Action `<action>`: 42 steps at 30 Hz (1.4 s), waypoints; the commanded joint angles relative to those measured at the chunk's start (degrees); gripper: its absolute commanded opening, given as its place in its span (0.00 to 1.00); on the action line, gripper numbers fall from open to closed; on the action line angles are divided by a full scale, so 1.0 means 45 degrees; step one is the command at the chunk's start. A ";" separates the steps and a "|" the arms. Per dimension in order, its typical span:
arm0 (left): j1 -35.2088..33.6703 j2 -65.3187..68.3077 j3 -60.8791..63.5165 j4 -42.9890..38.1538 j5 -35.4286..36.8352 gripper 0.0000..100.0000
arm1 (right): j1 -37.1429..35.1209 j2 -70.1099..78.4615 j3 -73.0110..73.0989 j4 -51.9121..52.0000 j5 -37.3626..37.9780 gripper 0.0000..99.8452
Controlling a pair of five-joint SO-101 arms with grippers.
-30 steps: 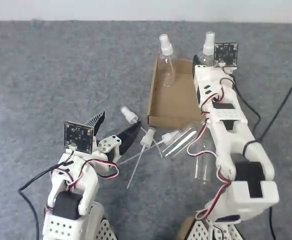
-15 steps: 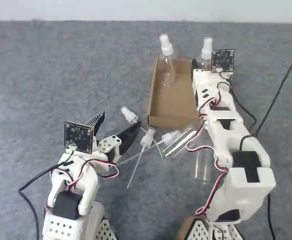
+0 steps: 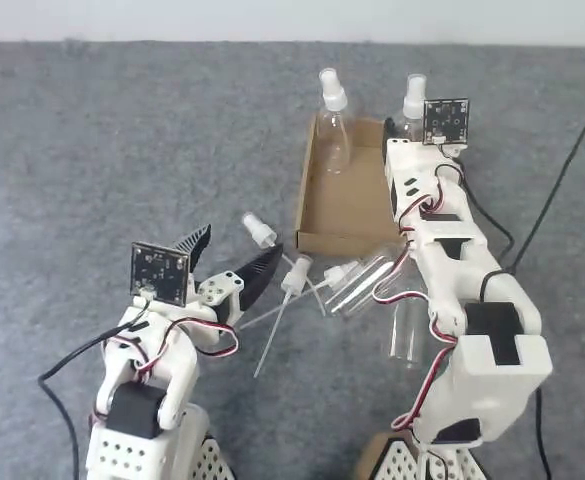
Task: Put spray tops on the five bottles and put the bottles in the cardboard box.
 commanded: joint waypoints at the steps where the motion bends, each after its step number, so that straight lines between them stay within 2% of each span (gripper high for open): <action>1: -0.0098 -0.0176 -0.0107 -0.0332 -0.0078 0.33 | -0.0225 -0.0225 -0.0215 -0.0186 0.0234 0.01; 6: -0.0098 -0.0176 -0.0107 -0.0332 -0.0078 0.33 | -0.0244 -0.0225 -0.0215 -0.0186 0.0234 0.02; 14: -0.0098 -0.0176 -0.0107 -0.0332 -0.0078 0.33 | -0.0264 -0.0225 -0.0156 -0.0147 0.0234 0.17; 28: -0.0098 -0.0176 -0.0107 -0.0332 -0.0078 0.33 | -0.0498 -0.0303 -0.0156 -0.0166 0.0254 0.17; 35: -0.0098 -0.0176 -0.0107 -0.0332 -0.0078 0.33 | -0.0537 -0.0244 -0.0156 -0.0147 0.0254 0.28; 42: -0.0098 -0.0176 -0.0107 -0.0332 -0.0078 0.33 | -0.0498 -0.0361 -0.0156 -0.0147 0.0254 0.29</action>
